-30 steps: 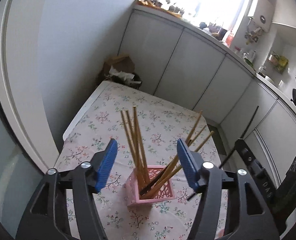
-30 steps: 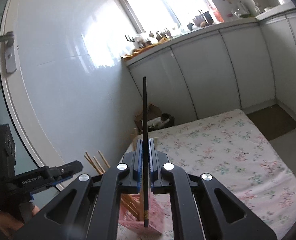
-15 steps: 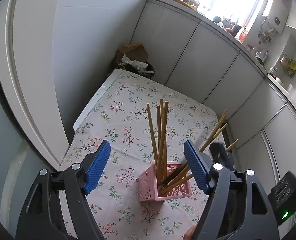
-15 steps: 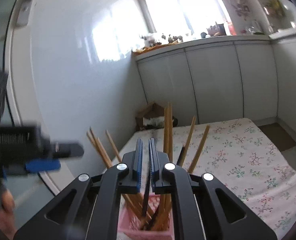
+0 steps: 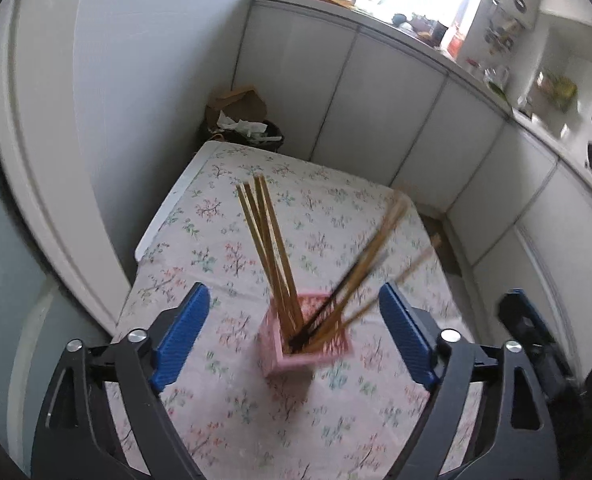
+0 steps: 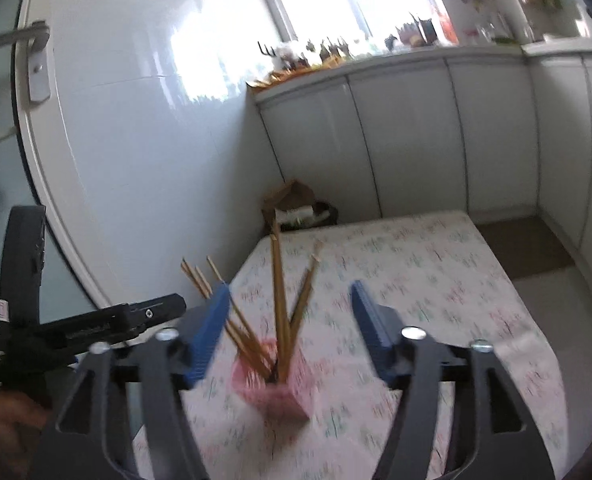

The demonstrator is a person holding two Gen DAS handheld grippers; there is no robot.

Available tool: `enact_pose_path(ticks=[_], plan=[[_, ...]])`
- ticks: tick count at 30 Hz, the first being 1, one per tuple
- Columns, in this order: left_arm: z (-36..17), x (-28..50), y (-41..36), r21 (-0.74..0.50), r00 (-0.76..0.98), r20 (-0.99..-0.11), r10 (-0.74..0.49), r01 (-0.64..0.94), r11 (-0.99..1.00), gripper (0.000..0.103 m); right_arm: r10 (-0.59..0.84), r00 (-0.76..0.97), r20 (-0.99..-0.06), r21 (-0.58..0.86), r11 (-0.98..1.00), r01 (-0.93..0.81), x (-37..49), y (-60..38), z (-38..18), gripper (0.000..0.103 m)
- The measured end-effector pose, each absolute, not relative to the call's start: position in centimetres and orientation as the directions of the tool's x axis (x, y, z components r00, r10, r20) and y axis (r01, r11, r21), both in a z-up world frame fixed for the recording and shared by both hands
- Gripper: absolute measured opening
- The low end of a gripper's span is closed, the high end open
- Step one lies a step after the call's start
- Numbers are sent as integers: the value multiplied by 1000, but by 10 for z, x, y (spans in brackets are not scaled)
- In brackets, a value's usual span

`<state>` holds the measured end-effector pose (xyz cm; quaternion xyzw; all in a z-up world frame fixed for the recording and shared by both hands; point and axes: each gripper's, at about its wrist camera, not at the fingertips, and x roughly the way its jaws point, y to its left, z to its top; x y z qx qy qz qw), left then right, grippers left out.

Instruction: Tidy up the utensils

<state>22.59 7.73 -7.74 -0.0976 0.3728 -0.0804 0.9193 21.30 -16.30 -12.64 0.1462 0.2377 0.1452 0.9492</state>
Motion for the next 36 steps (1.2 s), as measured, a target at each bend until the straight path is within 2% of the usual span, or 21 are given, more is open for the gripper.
enact_pose_path(ticks=[1,4,10,12,14,19,22,30,36], plan=[[-78,217,73,-213,708,-676,-205,78,974,90,355,834,-423,354,912,-208,201,-169,-127,75],[-77,184,61,-159,712,-681,-171,84,984,96,371,798,-475,342,913,-221,175,-173,-127,79],[-58,119,45,-60,732,-677,-76,48,997,96,403,736,-544,274,914,-298,113,-173,-120,84],[-48,97,42,-45,746,-663,-58,38,998,96,395,737,-548,250,919,-306,91,-175,-115,85],[-38,78,39,-38,757,-651,-57,43,998,96,378,748,-545,232,926,-299,74,-180,-108,90],[-14,39,25,26,780,-625,-18,43,999,96,349,752,-559,217,937,-273,52,-189,-94,91],[-3,21,24,29,801,-598,-19,46,999,96,311,768,-559,170,950,-261,37,-188,-82,96],[17,-12,26,14,816,-577,-41,60,998,96,272,778,-566,165,962,-217,11,-190,-62,96],[33,-28,26,17,834,-549,-56,79,997,96,223,813,-537,137,975,-177,3,-188,-36,96]])
